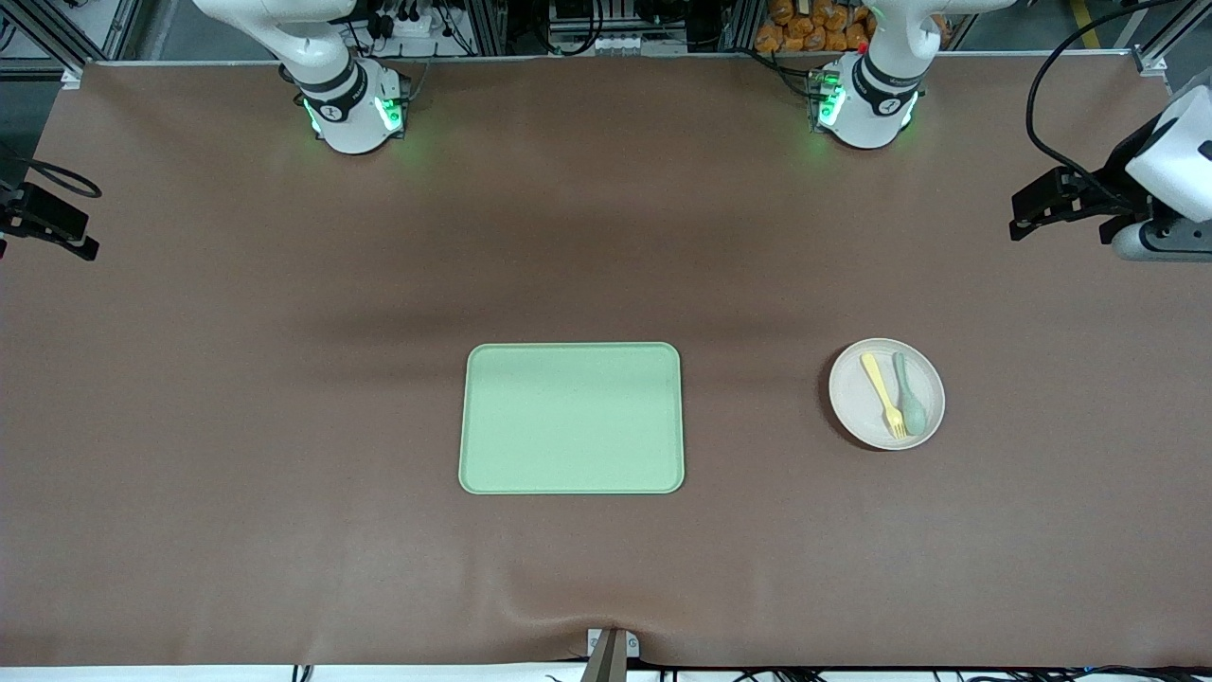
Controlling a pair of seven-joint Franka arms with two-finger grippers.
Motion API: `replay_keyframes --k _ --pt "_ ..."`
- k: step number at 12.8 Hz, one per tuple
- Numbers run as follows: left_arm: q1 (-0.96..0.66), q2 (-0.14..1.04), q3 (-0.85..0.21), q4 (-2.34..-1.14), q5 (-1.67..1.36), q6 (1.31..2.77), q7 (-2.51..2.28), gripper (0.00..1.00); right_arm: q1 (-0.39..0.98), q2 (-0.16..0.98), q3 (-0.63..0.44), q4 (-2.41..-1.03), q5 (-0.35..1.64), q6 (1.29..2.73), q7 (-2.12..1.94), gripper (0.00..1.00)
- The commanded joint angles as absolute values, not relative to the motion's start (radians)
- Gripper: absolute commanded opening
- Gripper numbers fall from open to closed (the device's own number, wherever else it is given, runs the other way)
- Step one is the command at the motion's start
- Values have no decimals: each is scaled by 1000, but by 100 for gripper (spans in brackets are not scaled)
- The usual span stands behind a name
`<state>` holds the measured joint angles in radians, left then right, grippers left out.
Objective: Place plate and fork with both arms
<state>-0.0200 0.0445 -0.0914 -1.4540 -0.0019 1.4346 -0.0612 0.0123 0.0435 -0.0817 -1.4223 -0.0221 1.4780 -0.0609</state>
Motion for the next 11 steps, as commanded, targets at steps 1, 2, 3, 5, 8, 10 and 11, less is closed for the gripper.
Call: replay_keyframes --k 1,2,3,5,8,10,11 --pt "-14 60 -94 -1448 21 1425 -66 100 -12 54 -67 -1402 -8 1466 -51 100" --pt "-2 66 -94 -1447 21 1425 -66 100 -12 54 -67 -1402 -8 1466 -51 100" --pt "14 75 -94 -1447 21 1427 -66 100 -12 54 -67 -1402 -8 1466 -51 100" --pt "50 130 -94 -1445 23 1431 -66 100 -12 54 -67 -1402 -8 1466 -51 100" --pt "75 186 -94 -1442 70 1479 -64 100 -12 54 -67 -1402 -8 1466 -51 100" --pt "74 247 -94 -1442 161 1491 -66 100 -12 54 -67 -1402 -8 1465 -52 100" --pt "72 273 -94 -1442 204 1493 -67 100 -12 54 -67 -1402 -9 1466 -54 100"
